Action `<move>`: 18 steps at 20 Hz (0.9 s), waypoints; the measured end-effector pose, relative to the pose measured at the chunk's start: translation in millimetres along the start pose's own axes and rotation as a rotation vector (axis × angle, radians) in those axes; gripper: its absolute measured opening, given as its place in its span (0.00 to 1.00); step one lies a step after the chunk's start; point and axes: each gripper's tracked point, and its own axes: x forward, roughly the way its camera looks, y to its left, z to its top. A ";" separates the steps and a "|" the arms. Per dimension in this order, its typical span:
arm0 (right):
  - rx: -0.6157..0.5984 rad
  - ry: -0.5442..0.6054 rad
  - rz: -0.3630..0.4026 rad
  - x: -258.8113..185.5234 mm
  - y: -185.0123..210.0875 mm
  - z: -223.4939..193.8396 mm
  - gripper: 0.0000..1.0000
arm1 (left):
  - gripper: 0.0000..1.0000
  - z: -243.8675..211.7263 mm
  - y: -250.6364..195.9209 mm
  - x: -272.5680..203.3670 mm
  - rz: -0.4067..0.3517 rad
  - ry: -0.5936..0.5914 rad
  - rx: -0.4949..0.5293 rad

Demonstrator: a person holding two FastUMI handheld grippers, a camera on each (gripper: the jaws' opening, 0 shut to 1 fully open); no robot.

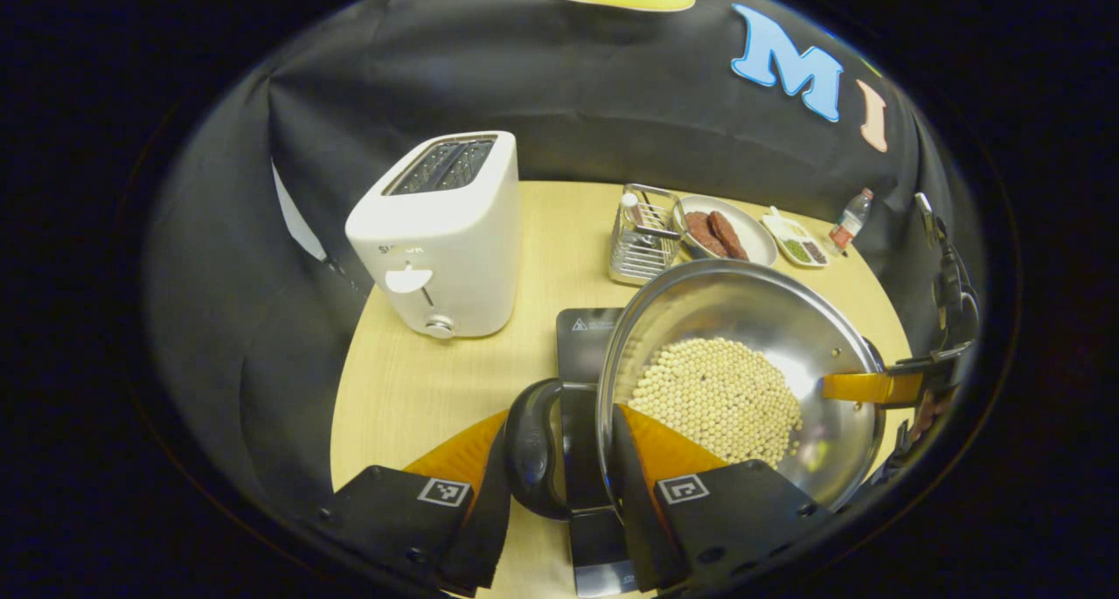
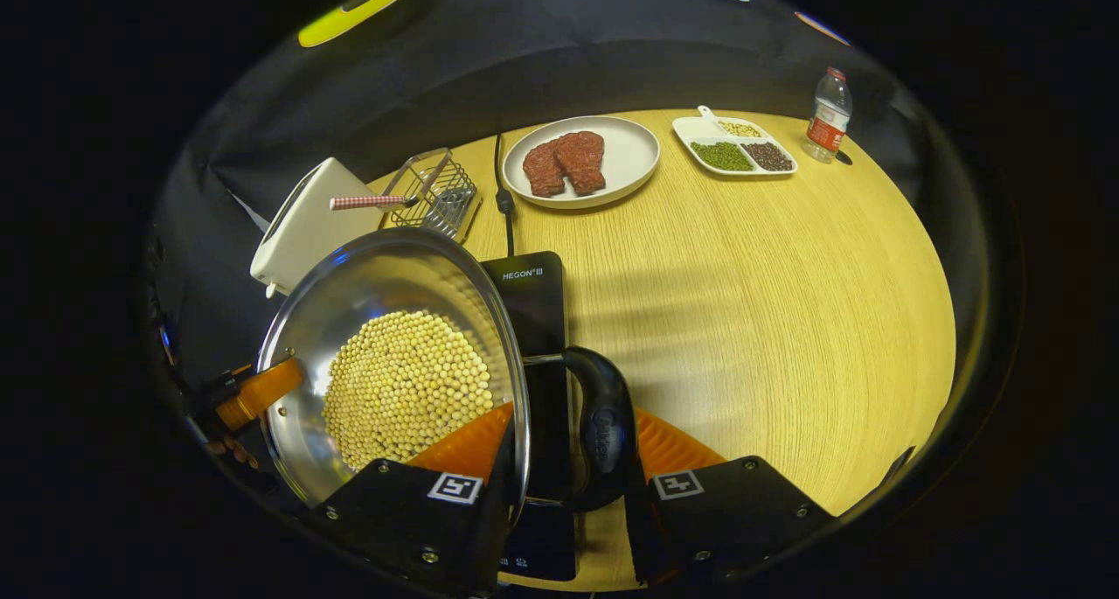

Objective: First push the handle of the pot to place it horizontally, then grasp the pot with both hands and set it on the induction cooktop.

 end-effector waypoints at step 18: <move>-0.034 -0.058 0.025 9.3 6.4 7.4 0.56 | 0.70 -4.3 15.8 -17.9 0.021 -0.062 -0.031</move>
